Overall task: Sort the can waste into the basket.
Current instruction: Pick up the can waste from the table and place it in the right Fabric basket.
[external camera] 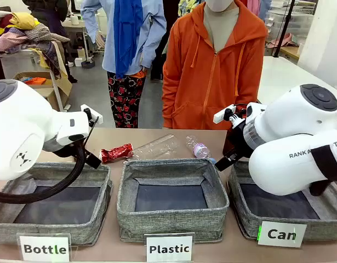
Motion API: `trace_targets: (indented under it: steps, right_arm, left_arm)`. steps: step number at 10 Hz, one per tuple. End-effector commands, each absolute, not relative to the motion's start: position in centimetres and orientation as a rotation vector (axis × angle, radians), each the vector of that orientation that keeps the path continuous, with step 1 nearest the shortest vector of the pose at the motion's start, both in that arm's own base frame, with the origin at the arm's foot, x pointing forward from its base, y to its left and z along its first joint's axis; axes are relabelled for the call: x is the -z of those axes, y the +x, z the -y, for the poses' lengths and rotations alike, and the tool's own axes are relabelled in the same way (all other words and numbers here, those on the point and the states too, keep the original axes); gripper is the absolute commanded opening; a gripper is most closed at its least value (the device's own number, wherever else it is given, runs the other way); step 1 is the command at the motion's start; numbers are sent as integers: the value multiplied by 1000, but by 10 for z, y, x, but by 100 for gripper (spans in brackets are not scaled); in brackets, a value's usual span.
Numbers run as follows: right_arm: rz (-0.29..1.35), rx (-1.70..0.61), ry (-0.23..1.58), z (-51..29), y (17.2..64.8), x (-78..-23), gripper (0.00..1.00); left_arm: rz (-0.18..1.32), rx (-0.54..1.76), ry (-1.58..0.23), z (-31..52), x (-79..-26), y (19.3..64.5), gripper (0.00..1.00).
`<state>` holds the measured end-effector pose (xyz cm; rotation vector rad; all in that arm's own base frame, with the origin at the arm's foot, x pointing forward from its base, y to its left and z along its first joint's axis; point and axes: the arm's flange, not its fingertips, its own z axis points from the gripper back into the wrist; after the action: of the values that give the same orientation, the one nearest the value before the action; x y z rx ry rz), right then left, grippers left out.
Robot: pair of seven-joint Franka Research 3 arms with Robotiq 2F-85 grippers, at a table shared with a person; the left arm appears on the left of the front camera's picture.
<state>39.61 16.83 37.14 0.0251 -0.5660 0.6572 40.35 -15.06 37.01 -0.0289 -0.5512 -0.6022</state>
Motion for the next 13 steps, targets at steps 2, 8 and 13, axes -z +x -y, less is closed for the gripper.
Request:
trace_targets:
  steps: [2,8,13]
  right_arm:
    - [566,-657,25,-168,396,-371,100]
    - [566,-657,25,-168,396,-371,100]
    - [566,-657,25,-168,396,-371,100]
  left_arm:
    - [551,602,-29,151,-370,404,100]
    - [551,602,-29,151,-370,404,100]
    - [551,602,-29,151,-370,404,100]
